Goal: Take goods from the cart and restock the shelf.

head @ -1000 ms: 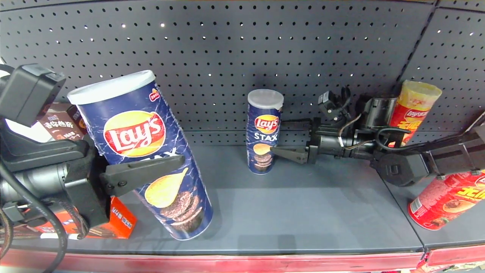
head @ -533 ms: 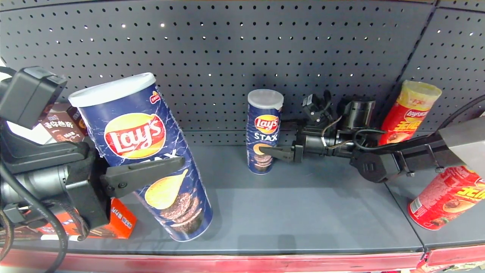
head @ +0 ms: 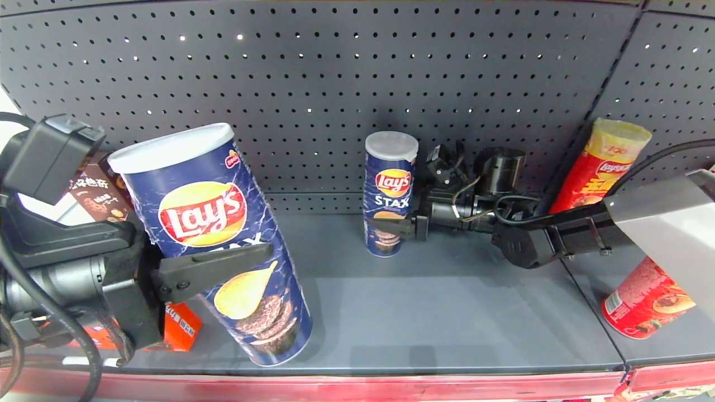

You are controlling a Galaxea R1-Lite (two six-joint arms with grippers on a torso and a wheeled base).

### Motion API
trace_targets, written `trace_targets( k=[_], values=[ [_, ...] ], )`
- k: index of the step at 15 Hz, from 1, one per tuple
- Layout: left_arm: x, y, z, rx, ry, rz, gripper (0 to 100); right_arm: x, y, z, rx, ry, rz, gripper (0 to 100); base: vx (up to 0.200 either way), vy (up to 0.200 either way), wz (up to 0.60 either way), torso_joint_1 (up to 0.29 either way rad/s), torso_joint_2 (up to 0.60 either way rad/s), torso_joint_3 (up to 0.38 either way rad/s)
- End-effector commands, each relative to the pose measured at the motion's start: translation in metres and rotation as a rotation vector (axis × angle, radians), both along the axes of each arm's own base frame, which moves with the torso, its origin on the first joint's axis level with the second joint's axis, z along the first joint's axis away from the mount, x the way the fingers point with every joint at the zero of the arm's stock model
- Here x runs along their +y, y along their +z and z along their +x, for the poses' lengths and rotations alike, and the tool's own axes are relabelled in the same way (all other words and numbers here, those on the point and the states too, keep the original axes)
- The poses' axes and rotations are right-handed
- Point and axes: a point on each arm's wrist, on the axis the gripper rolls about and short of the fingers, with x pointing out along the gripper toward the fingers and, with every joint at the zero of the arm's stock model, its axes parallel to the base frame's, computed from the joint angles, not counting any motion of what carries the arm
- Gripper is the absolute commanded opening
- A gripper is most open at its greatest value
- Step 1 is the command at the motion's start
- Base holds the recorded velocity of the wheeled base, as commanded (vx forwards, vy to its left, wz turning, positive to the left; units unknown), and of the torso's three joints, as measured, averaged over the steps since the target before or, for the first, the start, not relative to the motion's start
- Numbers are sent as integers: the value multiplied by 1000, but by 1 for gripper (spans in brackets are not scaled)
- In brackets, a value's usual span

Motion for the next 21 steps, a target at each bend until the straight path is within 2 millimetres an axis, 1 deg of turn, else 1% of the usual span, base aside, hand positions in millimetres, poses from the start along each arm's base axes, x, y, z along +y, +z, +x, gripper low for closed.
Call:
trace_targets(
  k=[1, 2, 5, 9, 10, 12, 13, 14, 15, 16, 17, 18, 19, 20, 21],
  values=[
    [0, -1, -1, 2, 0, 1, 0, 6, -6, 3, 5, 13, -1, 100, 0, 0, 0, 0, 0, 0],
    [0, -1, -1, 4, 0, 1, 0, 12, -6, 0, 18, 13, 1, 0, 0, 0, 0, 0, 0, 0],
    [1, 0, 0, -5, 0, -3, 0, 15, -9, 0, 29, -18, 0, 0, 0, 0, 0, 0, 0, 0],
    [1, 0, 0, -8, 0, -5, 0, 13, 2, -8, 16, -16, 7, 0, 0, 0, 0, 0, 0, 0],
    [1, 0, 0, -8, 0, -5, 0, 8, 13, -21, 10, -13, 10, 0, 0, 0, 0, 0, 0, 0],
    [1, 0, 0, -9, 2, -5, 0, 0, 25, -43, 14, -27, 8, 0, 0, 0, 0, 0, 0, 0],
    [1, 0, 0, -8, 0, -5, 0, 0, 26, -44, 14, -27, 10, 0, 0, 0, 0, 0, 0, 0],
    [0, 0, 0, -8, -1, -5, 0, -4, 33, -64, 21, -53, 7, 0, 0, 0, 0, 0, 0, 0],
    [1, 0, -1, -10, 0, -4, 0, -7, 37, -80, 20, -53, 8, 0, 0, 0, 0, 0, 0, 0],
    [1, 0, 0, -9, 0, -4, 0, -10, 35, -98, 15, -49, 11, 0, 0, 0, 0, 0, 0, 0],
    [1, 0, -1, -9, 2, -4, 0, -11, 29, -120, 6, -36, 17, 0, 0, 0, 0, 0, 0, 0],
    [1, 0, 0, -8, 2, -3, 0, -10, 23, -135, -2, -35, 24, 0, 0, 0, 0, 0, 0, 0],
    [1, 0, 0, -8, 2, -3, 0, -8, 16, -149, -5, -35, 29, 0, 0, 0, 0, 0, 0, 0],
    [0, 0, 0, -8, 0, -3, 0, -8, 13, -154, -7, -31, 33, 0, 0, 0, 0, 0, 0, 0],
    [1, 0, 0, -8, 2, -3, 0, -6, 3, -169, 16, -22, 43, 0, 0, 0, 0, 0, 0, 0]
  ],
)
